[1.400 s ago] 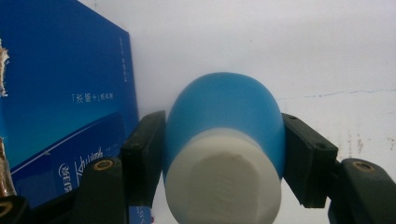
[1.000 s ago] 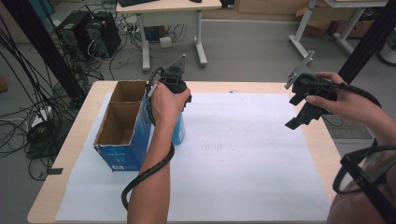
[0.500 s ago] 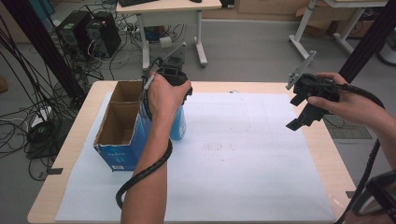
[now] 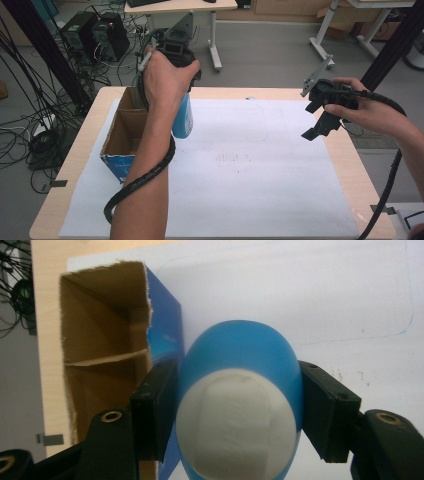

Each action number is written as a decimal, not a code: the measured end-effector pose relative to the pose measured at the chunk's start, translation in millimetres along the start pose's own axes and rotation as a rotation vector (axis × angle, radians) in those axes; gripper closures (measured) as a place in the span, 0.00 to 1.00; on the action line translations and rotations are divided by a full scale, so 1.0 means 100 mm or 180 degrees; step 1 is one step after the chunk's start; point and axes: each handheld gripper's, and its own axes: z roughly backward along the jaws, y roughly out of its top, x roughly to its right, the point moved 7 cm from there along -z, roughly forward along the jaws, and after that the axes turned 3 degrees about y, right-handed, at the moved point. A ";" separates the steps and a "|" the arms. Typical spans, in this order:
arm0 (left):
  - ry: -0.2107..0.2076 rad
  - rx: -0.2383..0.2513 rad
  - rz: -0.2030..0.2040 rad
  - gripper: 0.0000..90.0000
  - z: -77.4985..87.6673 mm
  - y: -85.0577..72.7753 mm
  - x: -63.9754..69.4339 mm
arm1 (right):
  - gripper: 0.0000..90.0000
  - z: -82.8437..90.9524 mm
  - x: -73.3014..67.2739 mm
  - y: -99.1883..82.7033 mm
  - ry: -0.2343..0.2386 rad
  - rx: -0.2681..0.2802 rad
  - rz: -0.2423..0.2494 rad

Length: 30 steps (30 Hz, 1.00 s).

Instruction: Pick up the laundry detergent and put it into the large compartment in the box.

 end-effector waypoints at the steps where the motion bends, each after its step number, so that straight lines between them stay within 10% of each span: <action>1: 0.0004 0.0029 0.0014 0.43 0.06 0.00 -0.02 | 0.05 0.01 -0.01 0.01 -0.0007 -0.0003 0.0011; 30: 0.0137 0.0291 0.0267 0.43 0.87 -0.13 -0.47 | 0.05 0.09 -0.12 0.09 -0.0041 0.0026 0.0085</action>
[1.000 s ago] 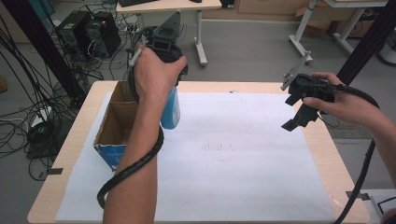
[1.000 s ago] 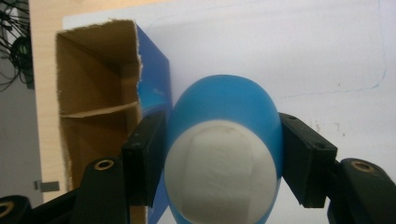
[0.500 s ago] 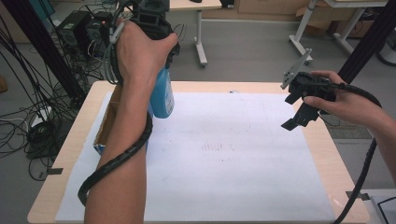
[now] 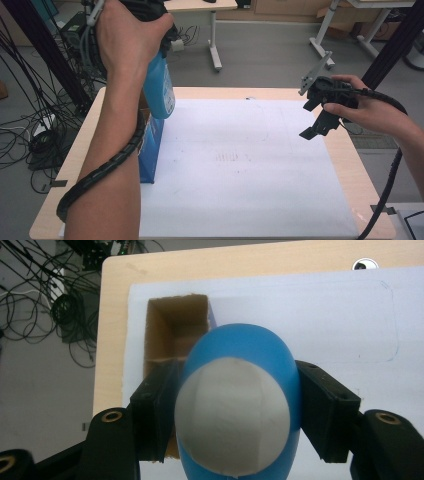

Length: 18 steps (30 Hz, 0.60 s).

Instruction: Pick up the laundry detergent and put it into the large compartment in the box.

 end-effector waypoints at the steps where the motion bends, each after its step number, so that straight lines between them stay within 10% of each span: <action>1: 0.0005 -0.0003 0.0010 0.43 0.00 -0.01 -0.02 | 0.05 0.00 -0.01 0.01 0.0000 -0.0005 0.0001; 18: 0.0093 0.0021 0.0310 0.43 -0.04 -0.20 -0.55 | 0.05 -0.02 -0.04 0.01 -0.0023 -0.0011 -0.0028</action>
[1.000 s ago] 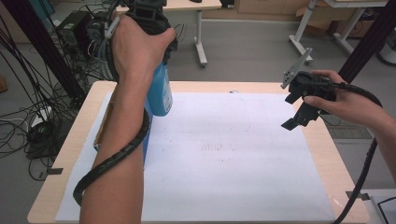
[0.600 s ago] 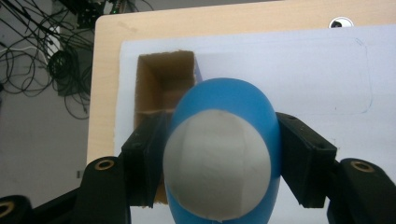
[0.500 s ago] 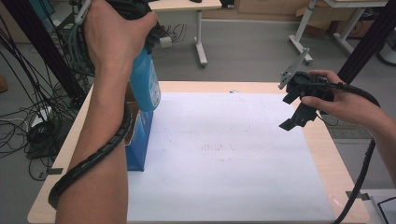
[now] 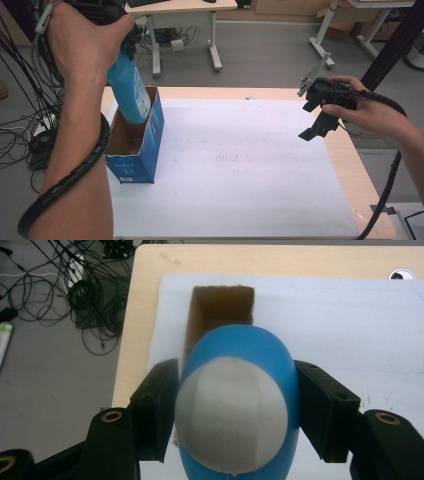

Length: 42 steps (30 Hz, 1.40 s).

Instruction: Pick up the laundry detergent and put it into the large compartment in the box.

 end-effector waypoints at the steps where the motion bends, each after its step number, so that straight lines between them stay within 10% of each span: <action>1: 0.0000 0.0000 0.0000 0.43 0.00 0.00 0.00 | 0.05 0.00 0.00 0.00 0.0000 0.0000 0.0000; 20: 0.0095 -0.0182 0.0187 0.43 -0.44 -0.10 -0.28 | 0.05 -0.04 0.01 0.01 -0.0007 -0.0034 -0.0029; 42: 0.0017 -0.0335 0.0171 0.43 -1.01 -0.25 -0.29 | 0.05 -0.10 0.01 0.04 0.0004 -0.0083 -0.0050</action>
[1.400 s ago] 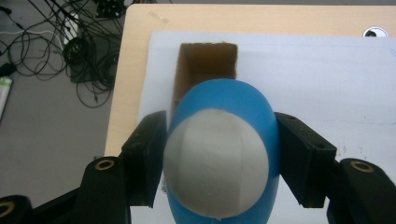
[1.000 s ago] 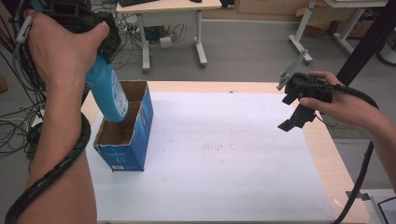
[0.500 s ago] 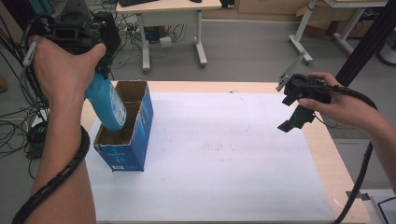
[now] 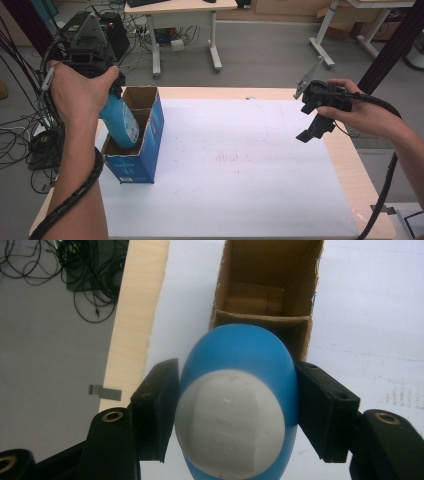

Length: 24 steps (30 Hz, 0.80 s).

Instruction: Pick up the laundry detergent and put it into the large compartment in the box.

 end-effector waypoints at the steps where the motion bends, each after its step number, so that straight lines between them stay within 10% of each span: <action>1: 0.0005 0.0007 0.0010 0.43 -0.02 -0.01 0.01 | 0.05 0.00 0.00 0.00 -0.0001 -0.0003 -0.0006; 24: 0.0061 -0.0099 -0.0133 0.43 -0.48 -0.13 0.20 | 0.05 -0.05 -0.01 -0.03 0.0023 -0.0033 -0.0041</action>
